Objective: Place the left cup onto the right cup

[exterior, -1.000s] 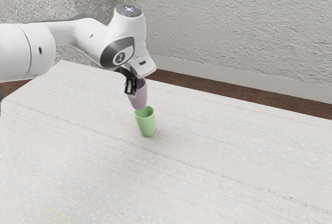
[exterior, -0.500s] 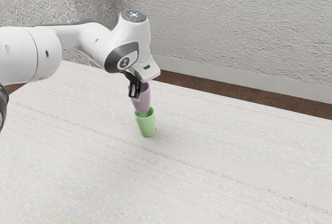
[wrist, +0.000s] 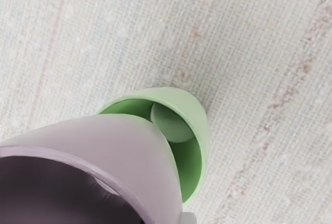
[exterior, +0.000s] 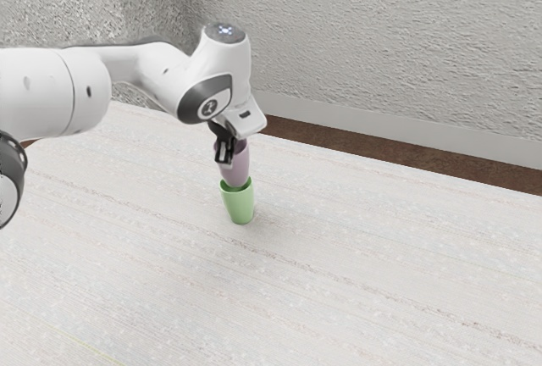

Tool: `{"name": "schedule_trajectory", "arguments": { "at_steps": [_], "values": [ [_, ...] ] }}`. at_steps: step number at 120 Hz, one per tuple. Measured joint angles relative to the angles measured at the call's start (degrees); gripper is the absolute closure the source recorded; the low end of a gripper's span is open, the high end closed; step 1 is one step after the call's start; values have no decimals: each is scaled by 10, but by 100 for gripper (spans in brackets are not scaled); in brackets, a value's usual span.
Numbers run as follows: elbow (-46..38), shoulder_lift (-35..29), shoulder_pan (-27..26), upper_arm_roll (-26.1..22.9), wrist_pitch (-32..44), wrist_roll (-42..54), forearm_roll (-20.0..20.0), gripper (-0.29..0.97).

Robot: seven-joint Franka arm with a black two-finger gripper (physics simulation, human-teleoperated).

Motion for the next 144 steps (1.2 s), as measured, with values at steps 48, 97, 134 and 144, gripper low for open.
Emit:
{"name": "schedule_trajectory", "arguments": {
  "at_steps": [48, 97, 134, 144],
  "values": [
    [0, 16, 3, 0, 8, -2, -6, 79],
    [-2, 17, 14, 0, 13, -3, -44, 79],
    [-5, 26, 26, -1, 13, -2, -67, 79],
    [-5, 29, 26, -1, 13, -2, -67, 79]
  ]
}}
